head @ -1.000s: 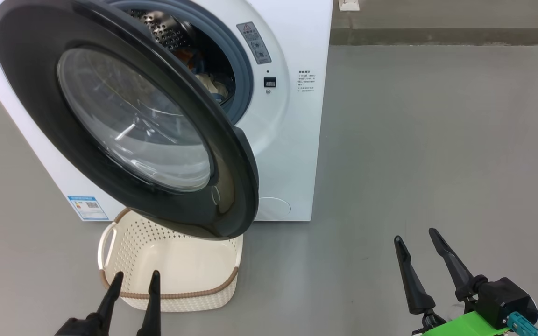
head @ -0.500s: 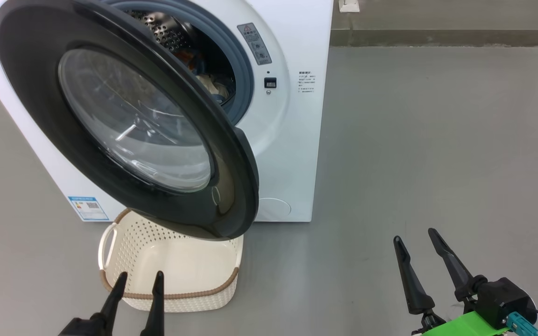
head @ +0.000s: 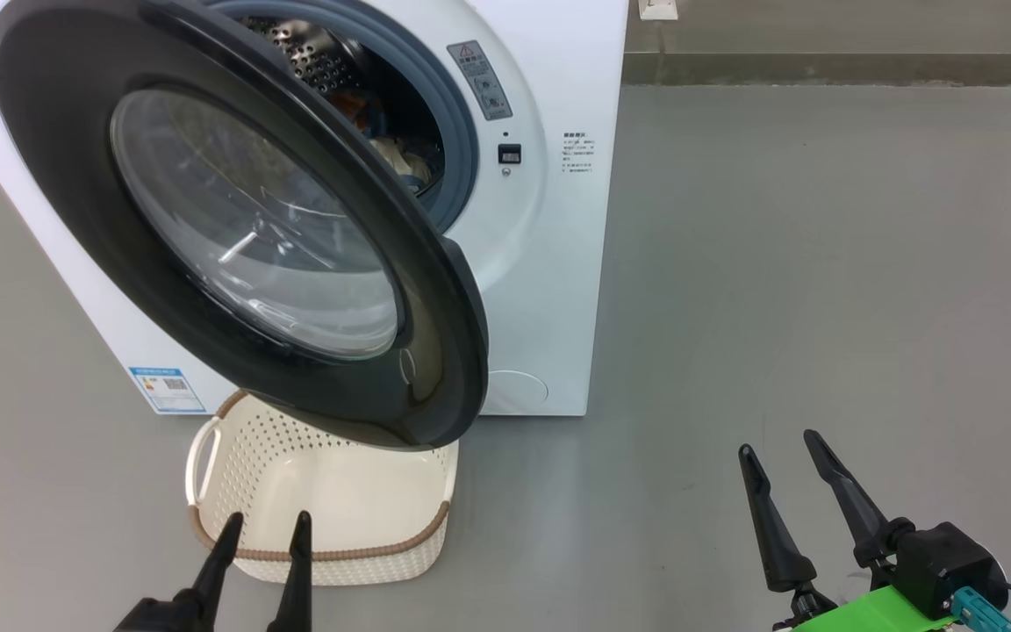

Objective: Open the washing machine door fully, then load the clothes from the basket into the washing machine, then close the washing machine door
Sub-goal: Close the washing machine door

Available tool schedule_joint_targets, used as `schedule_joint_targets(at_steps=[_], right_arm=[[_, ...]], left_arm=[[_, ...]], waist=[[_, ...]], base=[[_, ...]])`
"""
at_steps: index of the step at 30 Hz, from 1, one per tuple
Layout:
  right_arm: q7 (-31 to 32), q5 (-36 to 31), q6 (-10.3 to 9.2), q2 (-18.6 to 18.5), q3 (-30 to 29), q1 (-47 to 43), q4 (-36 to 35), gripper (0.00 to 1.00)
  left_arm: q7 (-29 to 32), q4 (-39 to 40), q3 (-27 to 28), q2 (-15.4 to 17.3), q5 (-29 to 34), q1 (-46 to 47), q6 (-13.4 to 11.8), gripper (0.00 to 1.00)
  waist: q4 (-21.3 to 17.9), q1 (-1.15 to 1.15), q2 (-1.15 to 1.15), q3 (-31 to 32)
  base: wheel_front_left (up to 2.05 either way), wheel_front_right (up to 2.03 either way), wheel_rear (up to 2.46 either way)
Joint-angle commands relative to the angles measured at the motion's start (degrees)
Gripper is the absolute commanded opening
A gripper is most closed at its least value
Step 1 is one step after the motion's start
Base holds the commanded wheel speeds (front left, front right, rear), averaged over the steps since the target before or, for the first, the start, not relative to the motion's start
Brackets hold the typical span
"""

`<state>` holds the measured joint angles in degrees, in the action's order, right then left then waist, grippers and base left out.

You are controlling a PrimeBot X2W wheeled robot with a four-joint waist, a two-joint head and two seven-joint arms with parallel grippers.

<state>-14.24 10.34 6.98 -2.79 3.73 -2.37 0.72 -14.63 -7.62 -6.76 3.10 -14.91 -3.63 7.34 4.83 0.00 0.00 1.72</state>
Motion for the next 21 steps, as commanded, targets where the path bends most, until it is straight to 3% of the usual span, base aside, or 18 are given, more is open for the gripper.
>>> schedule_joint_targets(at_steps=[1, 7, 8, 9, 17, 21], right_arm=[[-0.55, -0.01, 0.51, -0.09, 1.59, 1.10, -1.26, 1.00], [-0.19, 0.15, 0.51, -0.09, 1.99, 1.01, -0.89, 0.98], [-0.19, -0.22, 0.51, -0.09, 2.22, 1.12, -0.96, 0.16], [-0.22, -0.40, 0.51, -0.09, 2.46, 1.20, -1.07, 0.00], [-0.56, -2.24, 0.51, -1.17, 6.54, 3.71, -3.43, 0.00], [-0.61, -1.85, 0.51, -4.56, 11.83, 6.93, -3.92, 0.00]], left_arm=[[-0.37, 1.00, 1.65, 0.61, 0.29, 2.34, 0.14, 1.00], [-0.37, 0.95, 1.32, 0.84, 0.32, 2.27, 0.14, 1.00], [-0.37, 0.93, 1.25, 0.86, 0.33, 2.30, 0.14, 1.00], [-0.37, 0.92, 1.17, 0.87, 0.33, 2.35, 0.14, 1.00], [-0.37, 0.90, -0.23, 0.93, 0.40, 3.41, 0.14, 1.00], [-0.37, 0.90, -0.65, 0.78, 0.34, 4.56, 0.14, 1.00]], waist=[[0.05, 0.00, 0.00, 0.02], [0.33, 0.00, 0.00, -0.14], [0.39, 0.00, 0.00, -0.21], [0.47, 0.00, 0.00, -0.29], [2.21, 0.00, 0.00, -2.35], [4.02, 0.00, 0.00, -4.27]], base=[[0.00, 0.00, 0.00], [0.00, 0.00, 0.00], [0.00, 0.00, 0.00], [0.00, 0.00, 0.00], [0.00, 0.00, 0.00], [0.00, 0.00, 0.00]])
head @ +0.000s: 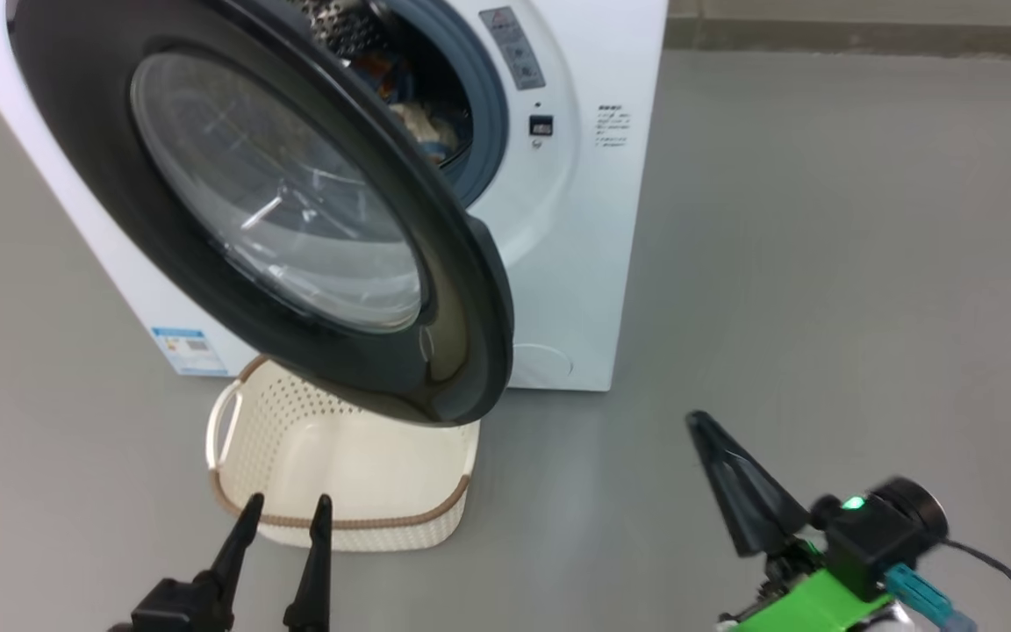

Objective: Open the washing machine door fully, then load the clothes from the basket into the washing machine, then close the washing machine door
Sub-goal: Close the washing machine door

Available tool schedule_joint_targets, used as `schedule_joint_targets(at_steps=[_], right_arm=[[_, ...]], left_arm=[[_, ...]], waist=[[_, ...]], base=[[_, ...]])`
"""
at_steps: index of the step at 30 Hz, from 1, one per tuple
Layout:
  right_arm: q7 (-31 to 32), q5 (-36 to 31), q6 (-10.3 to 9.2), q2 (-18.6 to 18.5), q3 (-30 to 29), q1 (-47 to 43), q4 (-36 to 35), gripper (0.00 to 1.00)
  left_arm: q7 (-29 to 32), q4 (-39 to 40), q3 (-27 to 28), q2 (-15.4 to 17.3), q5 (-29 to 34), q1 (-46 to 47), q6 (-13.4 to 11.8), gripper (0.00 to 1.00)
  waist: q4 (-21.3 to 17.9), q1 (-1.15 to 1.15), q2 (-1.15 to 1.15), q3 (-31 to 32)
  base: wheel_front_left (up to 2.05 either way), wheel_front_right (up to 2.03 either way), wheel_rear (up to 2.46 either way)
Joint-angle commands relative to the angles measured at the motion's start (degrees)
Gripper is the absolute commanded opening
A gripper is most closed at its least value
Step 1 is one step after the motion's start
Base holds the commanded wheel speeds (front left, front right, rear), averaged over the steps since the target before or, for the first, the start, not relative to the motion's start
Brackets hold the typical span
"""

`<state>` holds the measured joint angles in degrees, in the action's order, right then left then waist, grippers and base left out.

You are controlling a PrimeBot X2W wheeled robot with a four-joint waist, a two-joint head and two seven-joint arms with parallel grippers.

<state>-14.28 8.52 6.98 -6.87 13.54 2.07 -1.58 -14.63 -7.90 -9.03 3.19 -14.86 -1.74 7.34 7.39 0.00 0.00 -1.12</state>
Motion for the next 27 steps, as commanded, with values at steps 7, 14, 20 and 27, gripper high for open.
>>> schedule_joint_targets(at_steps=[7, 14, 20, 27], right_arm=[[-0.62, 3.95, 0.51, -7.92, 13.91, 10.91, 1.16, 0.00], [-0.67, 6.78, 0.51, -11.12, 20.78, 18.60, 4.48, 0.00], [-0.70, 9.00, 0.51, -12.84, 23.31, 24.96, 7.77, 0.00], [-0.71, 10.74, 0.51, -14.08, 23.63, 30.26, 10.98, 0.00]], left_arm=[[-0.37, 0.58, -0.31, 0.13, -0.99, 5.13, 0.14, 1.00], [-0.37, 0.64, -1.24, -0.19, -2.30, 6.99, 0.14, 1.00], [-0.37, 1.27, -2.26, -0.29, -4.42, 8.50, 0.14, 1.00], [-0.37, 1.58, -3.39, -0.30, -6.14, 9.60, 0.12, 1.00]], waist=[[5.50, 0.00, 0.00, -4.48], [8.74, 0.00, 0.00, -7.10], [11.78, 0.00, 0.00, -10.16], [14.77, 0.00, 0.00, -13.17]], base=[[0.00, 0.00, 0.00], [0.00, 0.00, 0.00], [0.00, 0.00, 0.00], [0.00, 0.00, 0.00]])
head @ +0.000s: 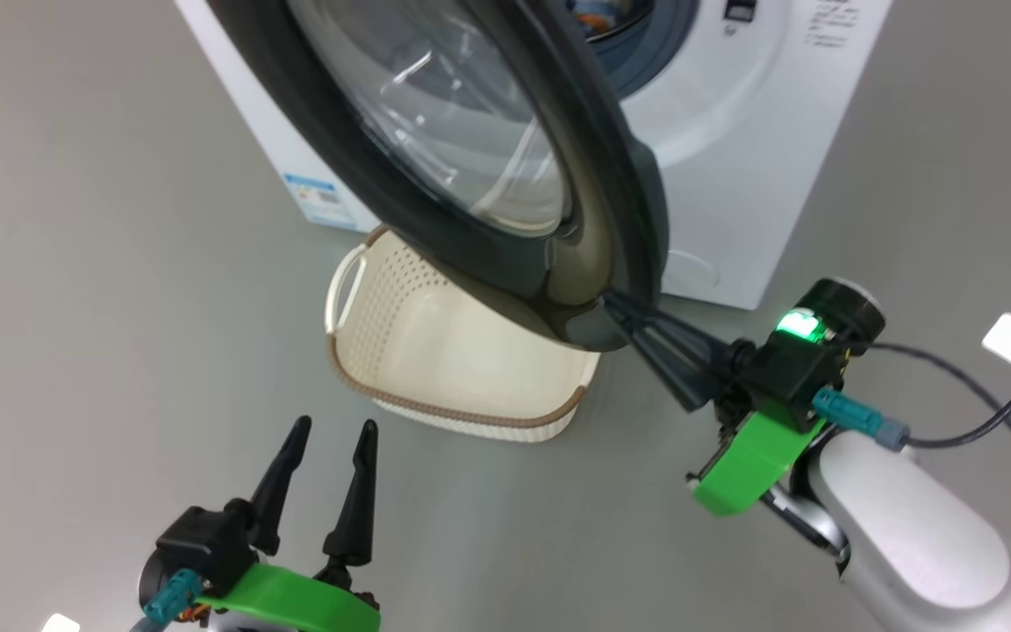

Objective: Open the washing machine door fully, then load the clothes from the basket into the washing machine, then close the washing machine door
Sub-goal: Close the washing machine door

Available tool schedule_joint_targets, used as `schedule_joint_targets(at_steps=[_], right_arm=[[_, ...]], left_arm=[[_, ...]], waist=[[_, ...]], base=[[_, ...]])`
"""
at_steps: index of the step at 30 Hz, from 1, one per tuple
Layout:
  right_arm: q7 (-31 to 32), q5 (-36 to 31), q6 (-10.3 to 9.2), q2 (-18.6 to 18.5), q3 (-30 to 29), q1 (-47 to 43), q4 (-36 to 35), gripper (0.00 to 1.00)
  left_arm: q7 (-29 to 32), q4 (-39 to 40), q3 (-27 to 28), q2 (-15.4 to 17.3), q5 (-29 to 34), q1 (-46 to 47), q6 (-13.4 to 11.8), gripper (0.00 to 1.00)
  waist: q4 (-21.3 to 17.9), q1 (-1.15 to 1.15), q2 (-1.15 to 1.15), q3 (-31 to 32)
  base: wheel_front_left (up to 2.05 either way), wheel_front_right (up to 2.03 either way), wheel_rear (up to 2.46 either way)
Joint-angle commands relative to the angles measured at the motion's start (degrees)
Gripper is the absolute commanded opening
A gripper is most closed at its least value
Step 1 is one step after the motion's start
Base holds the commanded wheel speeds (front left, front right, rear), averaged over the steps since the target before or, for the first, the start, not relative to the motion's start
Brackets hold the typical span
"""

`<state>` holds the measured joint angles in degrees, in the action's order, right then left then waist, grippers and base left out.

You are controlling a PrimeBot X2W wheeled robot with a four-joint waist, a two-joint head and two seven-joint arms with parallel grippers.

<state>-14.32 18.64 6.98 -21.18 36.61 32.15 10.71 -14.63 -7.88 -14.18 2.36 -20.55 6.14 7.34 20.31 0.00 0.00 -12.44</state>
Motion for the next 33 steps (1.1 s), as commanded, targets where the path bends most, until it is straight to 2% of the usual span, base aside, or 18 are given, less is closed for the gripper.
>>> schedule_joint_targets(at_steps=[1, 10, 21, 33], right_arm=[[-0.67, 0.76, 0.51, 0.04, 0.50, 0.79, -0.86, 0.00], [-0.67, 1.32, 0.51, -0.78, -1.04, 3.78, 1.99, 0.00], [-0.67, 0.19, 0.51, -0.91, -7.67, 5.15, 4.03, 0.00], [-0.54, -0.74, 0.51, -5.45, -11.01, 13.14, 6.93, 0.00]], left_arm=[[-0.37, 1.60, 1.60, 0.53, -0.61, 1.86, 0.09, 1.00], [-0.37, 2.12, 0.29, 0.53, -1.96, 2.87, -0.78, 1.00], [-0.37, 2.45, -1.21, 0.52, -3.81, 4.16, -1.57, 1.00], [-0.37, 3.75, -3.39, 0.52, -6.06, 6.47, -2.47, 1.00]], waist=[[2.19, 0.00, 0.00, -2.24], [3.96, 0.00, 0.00, -4.76], [4.04, 0.00, 0.00, -8.31], [5.23, 0.00, 0.00, -14.33]], base=[[0.00, 0.00, 0.00], [0.00, 0.00, 0.00], [0.00, 0.00, 0.00], [0.00, 0.00, 0.00]])
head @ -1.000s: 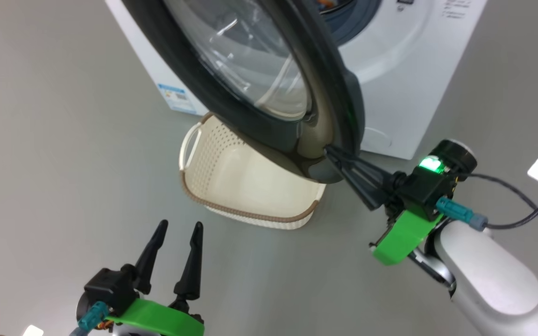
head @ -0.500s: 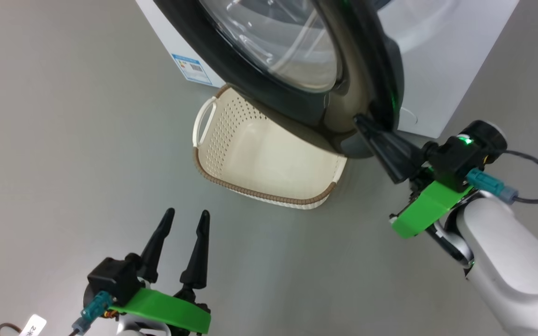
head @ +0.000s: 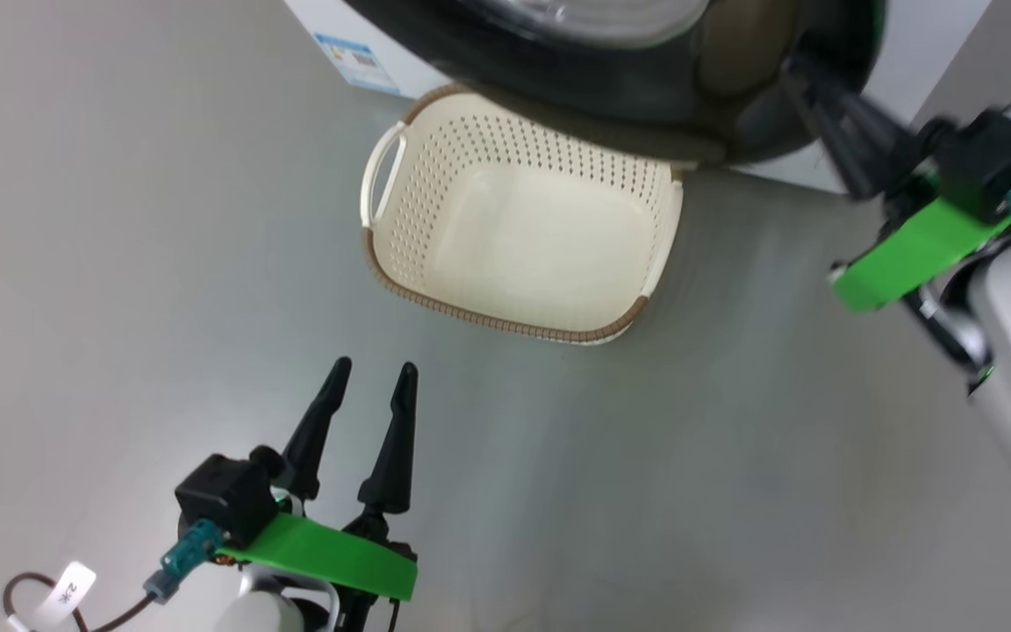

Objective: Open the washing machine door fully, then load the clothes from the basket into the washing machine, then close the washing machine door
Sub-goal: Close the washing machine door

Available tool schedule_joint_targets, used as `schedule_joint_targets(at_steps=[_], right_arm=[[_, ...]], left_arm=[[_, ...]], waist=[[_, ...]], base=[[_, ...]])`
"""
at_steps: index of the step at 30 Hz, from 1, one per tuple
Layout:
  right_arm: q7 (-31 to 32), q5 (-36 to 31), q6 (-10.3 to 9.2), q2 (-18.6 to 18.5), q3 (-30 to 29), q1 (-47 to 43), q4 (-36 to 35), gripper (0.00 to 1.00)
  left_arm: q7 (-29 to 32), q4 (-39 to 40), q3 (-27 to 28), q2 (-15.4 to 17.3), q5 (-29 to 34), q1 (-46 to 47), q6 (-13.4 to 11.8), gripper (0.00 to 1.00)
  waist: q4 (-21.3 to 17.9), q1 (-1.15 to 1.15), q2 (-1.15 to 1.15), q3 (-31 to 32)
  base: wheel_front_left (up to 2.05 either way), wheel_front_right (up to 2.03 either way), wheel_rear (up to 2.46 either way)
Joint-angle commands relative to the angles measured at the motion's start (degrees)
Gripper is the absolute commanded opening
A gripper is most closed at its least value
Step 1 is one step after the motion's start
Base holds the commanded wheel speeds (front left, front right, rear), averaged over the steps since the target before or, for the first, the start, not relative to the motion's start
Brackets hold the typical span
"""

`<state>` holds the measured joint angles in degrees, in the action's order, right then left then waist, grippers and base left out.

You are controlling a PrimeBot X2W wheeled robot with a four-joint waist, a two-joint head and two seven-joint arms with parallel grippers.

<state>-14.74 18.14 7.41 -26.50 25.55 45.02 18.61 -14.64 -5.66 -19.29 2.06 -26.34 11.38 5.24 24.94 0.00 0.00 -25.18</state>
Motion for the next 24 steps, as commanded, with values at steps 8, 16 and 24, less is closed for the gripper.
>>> schedule_joint_targets(at_steps=[8, 16, 24], right_arm=[[0.93, -0.90, 0.08, -3.47, 0.14, 8.96, 1.60, 0.00], [0.82, -2.15, 0.08, -4.21, -3.10, 16.15, 5.92, 0.00], [0.17, -5.31, 0.08, -1.40, -8.96, 17.87, 8.45, 0.00]], left_arm=[[-0.36, 2.34, 0.15, 0.82, -1.95, 2.51, -0.96, 1.00], [-0.36, 2.59, -1.71, 0.82, -2.91, 3.36, -1.59, 1.00], [-0.36, 2.57, -2.17, 0.82, -3.24, 3.55, -1.92, 1.00]], waist=[[2.12, 0.00, 0.00, -5.44], [3.52, 0.00, 0.00, -7.40], [3.69, 0.00, 0.00, -7.72]], base=[[0.00, 0.00, 0.00], [0.00, 0.00, 0.00], [0.00, 0.00, 0.00]])
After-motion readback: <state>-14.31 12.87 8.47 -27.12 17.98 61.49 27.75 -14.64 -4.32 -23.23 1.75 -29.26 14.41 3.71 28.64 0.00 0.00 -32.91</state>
